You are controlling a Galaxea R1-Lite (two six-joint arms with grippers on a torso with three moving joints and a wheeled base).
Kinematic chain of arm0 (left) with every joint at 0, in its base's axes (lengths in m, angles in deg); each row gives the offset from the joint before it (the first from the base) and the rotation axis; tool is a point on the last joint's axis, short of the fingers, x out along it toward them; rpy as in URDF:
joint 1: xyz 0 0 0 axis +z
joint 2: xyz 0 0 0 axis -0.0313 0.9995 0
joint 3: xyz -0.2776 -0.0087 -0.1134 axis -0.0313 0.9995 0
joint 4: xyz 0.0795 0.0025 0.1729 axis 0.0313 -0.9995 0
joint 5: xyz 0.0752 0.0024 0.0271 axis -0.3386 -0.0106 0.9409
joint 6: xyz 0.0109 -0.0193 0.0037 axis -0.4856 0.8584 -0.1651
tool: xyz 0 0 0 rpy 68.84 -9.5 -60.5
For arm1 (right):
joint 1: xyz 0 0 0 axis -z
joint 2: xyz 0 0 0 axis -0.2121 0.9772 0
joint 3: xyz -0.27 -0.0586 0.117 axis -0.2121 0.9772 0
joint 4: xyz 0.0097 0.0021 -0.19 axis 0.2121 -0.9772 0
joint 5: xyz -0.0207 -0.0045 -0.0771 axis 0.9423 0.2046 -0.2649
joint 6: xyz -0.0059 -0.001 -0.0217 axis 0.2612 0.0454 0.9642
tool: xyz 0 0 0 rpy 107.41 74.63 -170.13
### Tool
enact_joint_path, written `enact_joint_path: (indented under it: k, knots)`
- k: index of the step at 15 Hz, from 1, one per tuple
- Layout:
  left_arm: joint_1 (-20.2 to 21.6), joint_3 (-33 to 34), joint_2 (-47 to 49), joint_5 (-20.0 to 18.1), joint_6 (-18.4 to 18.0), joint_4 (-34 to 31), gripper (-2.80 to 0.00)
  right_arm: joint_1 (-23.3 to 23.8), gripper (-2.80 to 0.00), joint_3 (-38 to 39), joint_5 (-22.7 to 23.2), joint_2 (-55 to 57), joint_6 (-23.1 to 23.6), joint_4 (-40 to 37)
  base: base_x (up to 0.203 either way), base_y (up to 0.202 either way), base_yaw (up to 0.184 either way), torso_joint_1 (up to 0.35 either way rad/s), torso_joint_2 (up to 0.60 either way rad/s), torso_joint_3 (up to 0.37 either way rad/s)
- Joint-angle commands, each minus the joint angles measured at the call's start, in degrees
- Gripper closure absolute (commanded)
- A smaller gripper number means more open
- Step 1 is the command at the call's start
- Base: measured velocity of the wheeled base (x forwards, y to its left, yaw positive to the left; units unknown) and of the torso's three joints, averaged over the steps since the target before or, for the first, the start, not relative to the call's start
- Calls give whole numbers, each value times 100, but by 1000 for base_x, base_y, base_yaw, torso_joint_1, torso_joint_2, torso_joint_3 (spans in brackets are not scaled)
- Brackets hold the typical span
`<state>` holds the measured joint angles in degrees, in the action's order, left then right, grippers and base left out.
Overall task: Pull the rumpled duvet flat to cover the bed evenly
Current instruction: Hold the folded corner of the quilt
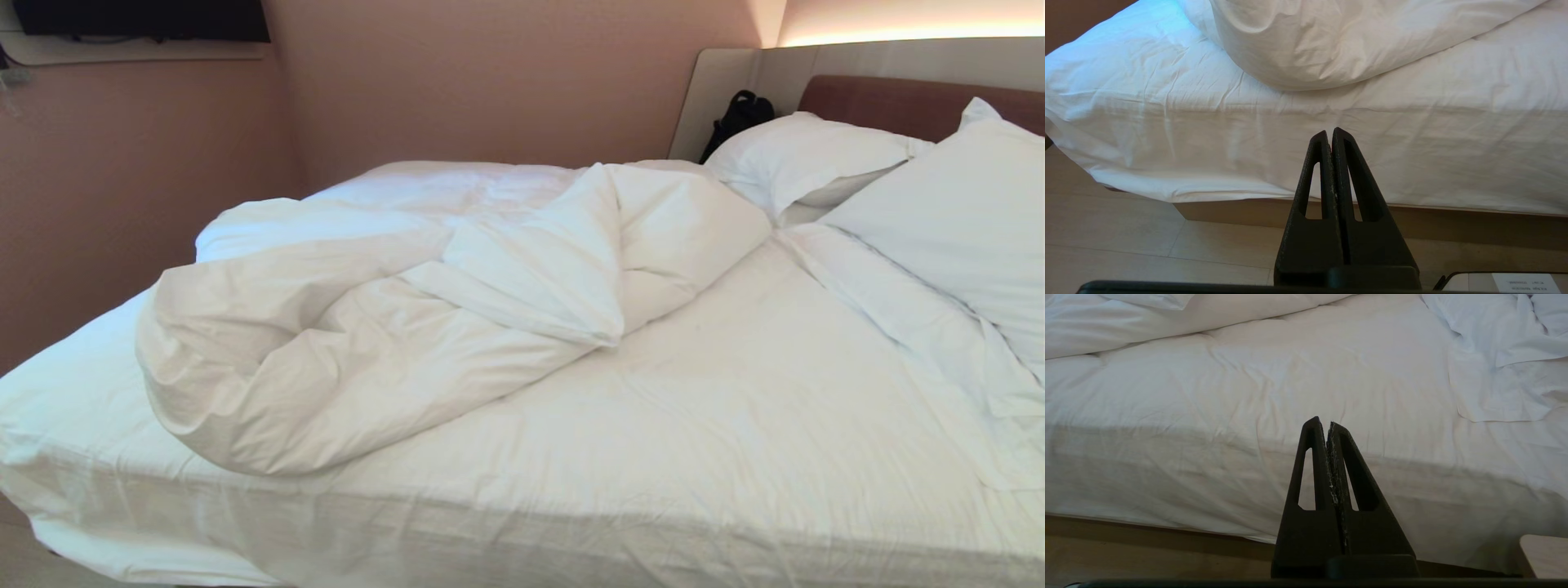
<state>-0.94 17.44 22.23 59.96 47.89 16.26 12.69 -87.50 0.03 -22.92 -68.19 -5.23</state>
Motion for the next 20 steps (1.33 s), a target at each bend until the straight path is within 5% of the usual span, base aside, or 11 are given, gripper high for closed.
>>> enact_joint_path:
  k: [1, 11, 15, 20]
  knots:
    - [3, -1, 6, 0, -2, -2, 0, 0, 0, -1, 4, 6, 30, -4, 0, 0, 0, 0, 0, 0]
    - [3, -1, 6, 0, -2, -2, 0, 0, 0, -86, -28, 6, 72, -173, 0, 0, 0, 0, 0, 0]
    - [3, -1, 6, 0, -2, 6, 0, -1, 0, -843, 48, 371, 60, -519, 0, 0, 0, 0, 0, 0]
    - [3, -1, -2, 0, -9, -2, 0, -14, 0, -2218, 728, 2104, -921, -516, 0, 0, 0, 0, 0, 0]
